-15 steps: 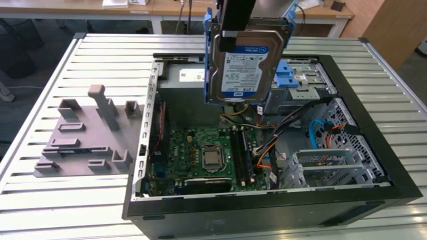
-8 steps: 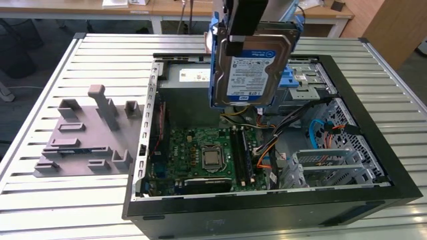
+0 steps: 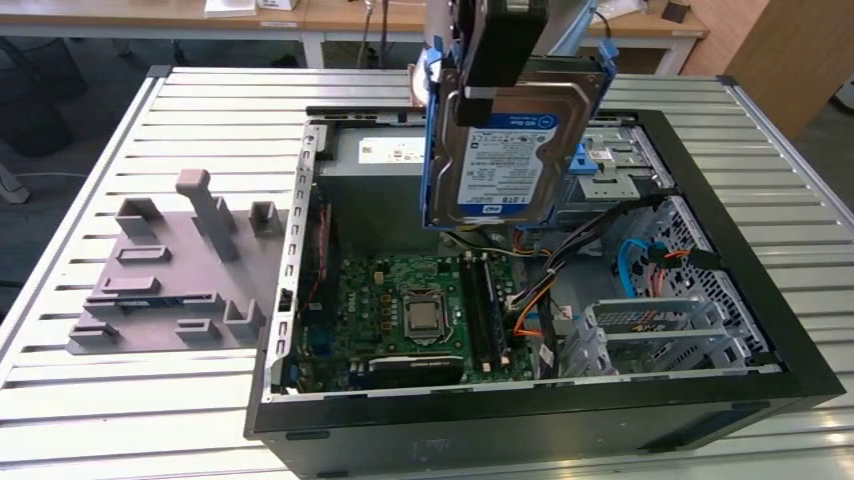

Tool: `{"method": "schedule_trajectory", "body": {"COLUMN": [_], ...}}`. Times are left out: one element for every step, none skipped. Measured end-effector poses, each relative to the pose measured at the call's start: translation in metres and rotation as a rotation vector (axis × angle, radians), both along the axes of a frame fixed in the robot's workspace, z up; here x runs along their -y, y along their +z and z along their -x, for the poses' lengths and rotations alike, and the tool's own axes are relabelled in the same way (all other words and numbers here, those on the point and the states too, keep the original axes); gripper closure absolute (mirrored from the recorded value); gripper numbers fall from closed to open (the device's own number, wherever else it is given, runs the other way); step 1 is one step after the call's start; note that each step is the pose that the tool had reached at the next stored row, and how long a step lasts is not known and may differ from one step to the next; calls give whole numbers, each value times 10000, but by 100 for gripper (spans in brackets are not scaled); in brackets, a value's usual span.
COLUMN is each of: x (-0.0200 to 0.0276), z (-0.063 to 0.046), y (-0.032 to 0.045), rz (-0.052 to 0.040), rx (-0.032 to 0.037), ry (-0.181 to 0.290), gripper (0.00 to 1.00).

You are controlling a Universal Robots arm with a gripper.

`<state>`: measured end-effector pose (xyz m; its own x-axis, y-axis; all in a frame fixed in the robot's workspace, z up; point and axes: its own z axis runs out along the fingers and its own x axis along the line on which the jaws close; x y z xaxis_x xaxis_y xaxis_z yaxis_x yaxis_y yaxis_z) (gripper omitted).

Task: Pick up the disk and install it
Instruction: 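Insert the disk into the insertion slot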

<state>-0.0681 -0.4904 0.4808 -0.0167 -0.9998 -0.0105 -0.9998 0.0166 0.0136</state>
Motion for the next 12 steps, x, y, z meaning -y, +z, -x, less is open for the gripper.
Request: {"method": "schedule_trajectory", "body": {"x": [23,46,74,100,127,152,172,187,203,212,218,220], "z": [0,0,0,0,0,0,0,-1,-2,-3,-7,-17], "y": [-2,-4,-6,-8,-10,-12,-14,-14,-14,-16,-17,-18], "rz": [0,0,0,1,0,0,-1,0,2,2,3,3], "rx": [0,0,0,-1,0,0,0,0,0,0,0,1], "ry": [0,-1,-2,-2,-2,-3,-3,-3,-4,-4,-4,-4], "gripper": [63,63,63,63,63,63,63,63,63,63,63,63]}}
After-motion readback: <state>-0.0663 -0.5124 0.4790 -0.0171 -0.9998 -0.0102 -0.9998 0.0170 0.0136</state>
